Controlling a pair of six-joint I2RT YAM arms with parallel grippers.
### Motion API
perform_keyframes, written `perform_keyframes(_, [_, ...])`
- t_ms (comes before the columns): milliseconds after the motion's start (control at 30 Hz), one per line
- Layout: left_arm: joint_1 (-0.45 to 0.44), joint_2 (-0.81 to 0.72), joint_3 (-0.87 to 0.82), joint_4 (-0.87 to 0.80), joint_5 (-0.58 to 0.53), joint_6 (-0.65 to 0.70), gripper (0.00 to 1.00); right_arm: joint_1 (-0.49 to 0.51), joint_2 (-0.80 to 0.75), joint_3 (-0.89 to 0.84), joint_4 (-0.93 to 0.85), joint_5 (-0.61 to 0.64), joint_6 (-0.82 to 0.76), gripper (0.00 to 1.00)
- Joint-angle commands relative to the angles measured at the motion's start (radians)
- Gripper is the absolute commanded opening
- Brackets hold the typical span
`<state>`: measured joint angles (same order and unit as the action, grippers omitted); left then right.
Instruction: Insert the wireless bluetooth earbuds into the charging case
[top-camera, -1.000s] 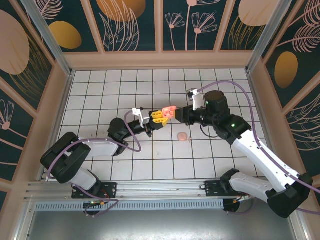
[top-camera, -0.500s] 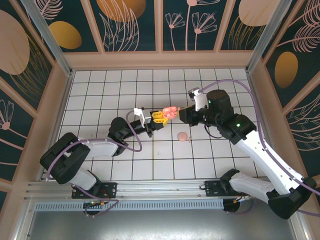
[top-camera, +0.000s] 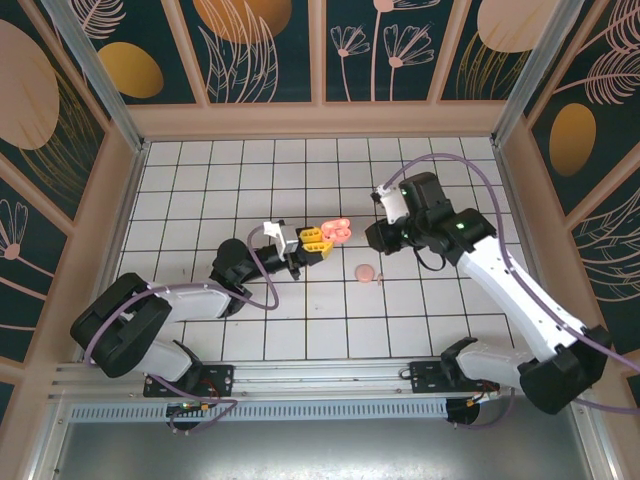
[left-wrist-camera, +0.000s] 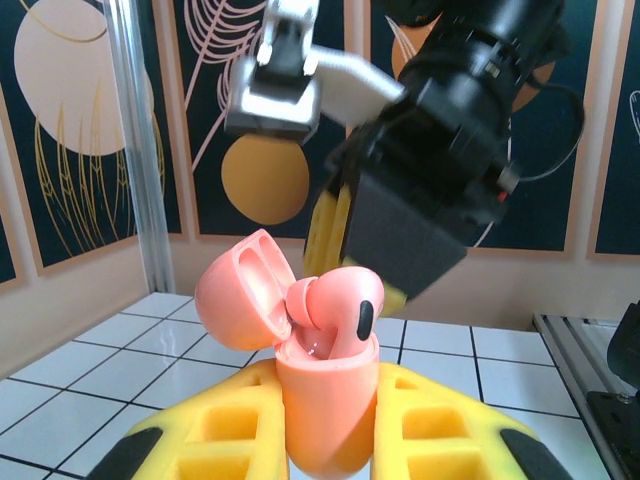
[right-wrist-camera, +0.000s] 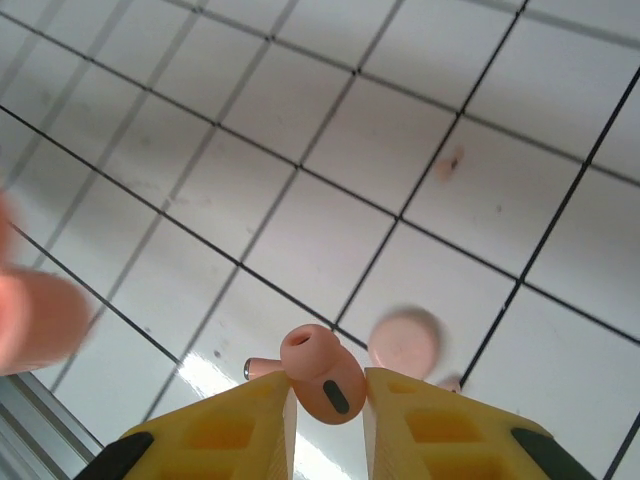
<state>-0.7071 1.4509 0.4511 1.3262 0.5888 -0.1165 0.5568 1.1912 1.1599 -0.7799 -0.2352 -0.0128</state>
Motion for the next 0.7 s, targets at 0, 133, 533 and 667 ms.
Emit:
perform_keyframes(0, [-0.003,-0.043,-0.02,0.011,-0.023,0.008,0.14,-0.036,0.041,-0.031,-0.076,0.01,-0.04,0.23])
perform_keyframes(133, [-0.003,-0.071,-0.037,-0.017,-0.032,0.022,0.14,-0.081,0.113,-0.042,-0.102,0.03,-0.057,0.24])
perform_keyframes(533, [-0.003,-0.138,-0.057,-0.099,-0.056,0.064,0.15,-0.156,0.382,0.04,-0.214,0.164,-0.222,0.24])
perform_keyframes(667, [-0.002,-0.136,-0.05,-0.111,-0.054,0.071,0.15,-0.166,0.431,0.045,-0.23,0.191,-0.256,0.25])
